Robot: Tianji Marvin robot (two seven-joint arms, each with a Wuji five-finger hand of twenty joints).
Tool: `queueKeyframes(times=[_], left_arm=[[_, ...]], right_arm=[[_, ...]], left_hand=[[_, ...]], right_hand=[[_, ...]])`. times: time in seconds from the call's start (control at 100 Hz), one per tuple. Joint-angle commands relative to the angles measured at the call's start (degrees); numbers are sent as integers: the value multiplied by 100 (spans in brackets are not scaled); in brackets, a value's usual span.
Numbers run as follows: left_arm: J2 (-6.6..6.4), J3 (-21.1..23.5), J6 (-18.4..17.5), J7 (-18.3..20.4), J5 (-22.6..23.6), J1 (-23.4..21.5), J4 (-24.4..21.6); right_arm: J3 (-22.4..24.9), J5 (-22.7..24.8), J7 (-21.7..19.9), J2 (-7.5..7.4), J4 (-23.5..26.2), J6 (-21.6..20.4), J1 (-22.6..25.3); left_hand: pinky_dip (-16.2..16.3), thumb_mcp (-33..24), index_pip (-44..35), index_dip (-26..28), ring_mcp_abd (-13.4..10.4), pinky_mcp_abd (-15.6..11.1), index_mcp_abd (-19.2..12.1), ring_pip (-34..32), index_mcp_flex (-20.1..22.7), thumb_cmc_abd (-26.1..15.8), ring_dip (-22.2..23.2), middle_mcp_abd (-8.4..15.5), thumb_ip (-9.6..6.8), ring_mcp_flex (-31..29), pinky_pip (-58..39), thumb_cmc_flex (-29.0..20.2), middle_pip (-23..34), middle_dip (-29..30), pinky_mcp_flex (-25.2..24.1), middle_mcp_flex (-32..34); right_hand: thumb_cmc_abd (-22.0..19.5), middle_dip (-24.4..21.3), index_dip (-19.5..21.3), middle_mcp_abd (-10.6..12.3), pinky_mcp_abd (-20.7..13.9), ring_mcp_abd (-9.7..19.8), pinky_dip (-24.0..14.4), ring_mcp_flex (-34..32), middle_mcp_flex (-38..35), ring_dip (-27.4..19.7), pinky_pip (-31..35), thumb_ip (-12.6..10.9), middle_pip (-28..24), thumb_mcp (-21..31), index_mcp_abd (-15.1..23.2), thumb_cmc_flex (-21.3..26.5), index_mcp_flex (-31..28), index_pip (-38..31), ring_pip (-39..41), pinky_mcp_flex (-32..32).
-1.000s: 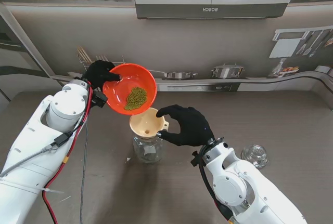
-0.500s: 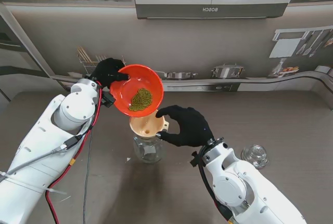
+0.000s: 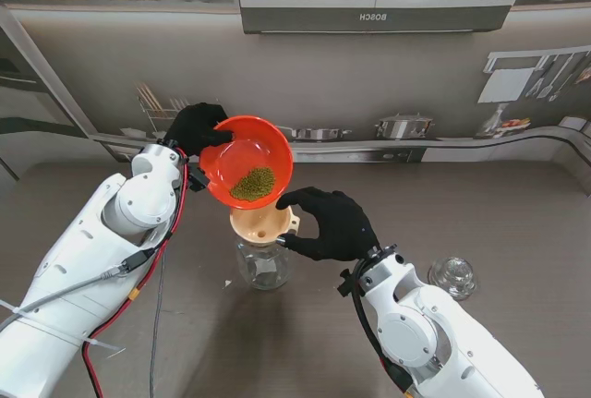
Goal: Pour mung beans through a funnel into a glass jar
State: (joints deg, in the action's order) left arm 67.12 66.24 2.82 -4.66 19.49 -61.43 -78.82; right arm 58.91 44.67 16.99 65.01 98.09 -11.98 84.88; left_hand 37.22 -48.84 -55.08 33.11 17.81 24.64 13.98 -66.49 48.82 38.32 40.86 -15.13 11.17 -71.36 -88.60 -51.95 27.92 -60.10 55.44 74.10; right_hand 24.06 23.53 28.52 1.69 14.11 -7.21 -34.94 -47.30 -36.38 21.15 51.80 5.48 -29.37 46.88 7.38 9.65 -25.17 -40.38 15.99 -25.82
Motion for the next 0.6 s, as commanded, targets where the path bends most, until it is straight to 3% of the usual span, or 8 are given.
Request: queueKeyframes(times=[0.0,0.59], left_arm=[[52,-7,-79,35,52,28,-14],[64,-235,-834,-678,915,-58,-20]], right_arm=[[-14,14,-81,18,20,-5,26],[-18,29,-58,21,4,18,15]], left_hand=[[-20,-537,-271,148,126,-18,-326,-174,346,-158,-62,-24,50,-114,-6,-531,112,43,303,322],[-41,-537,-300,127,68,-74,-366,-174,321,-172,-87,21,66,-114,-18,-487,129,61,307,312]], right_hand=[[-105,-44,-59,72,155,-3,-4,125,107,-64,-96,-98,12,0,23,-171,90,15,-40,87],[-106,-45,-60,63,156,2,-4,108,92,-61,-84,-97,7,23,21,-168,90,7,-34,75]])
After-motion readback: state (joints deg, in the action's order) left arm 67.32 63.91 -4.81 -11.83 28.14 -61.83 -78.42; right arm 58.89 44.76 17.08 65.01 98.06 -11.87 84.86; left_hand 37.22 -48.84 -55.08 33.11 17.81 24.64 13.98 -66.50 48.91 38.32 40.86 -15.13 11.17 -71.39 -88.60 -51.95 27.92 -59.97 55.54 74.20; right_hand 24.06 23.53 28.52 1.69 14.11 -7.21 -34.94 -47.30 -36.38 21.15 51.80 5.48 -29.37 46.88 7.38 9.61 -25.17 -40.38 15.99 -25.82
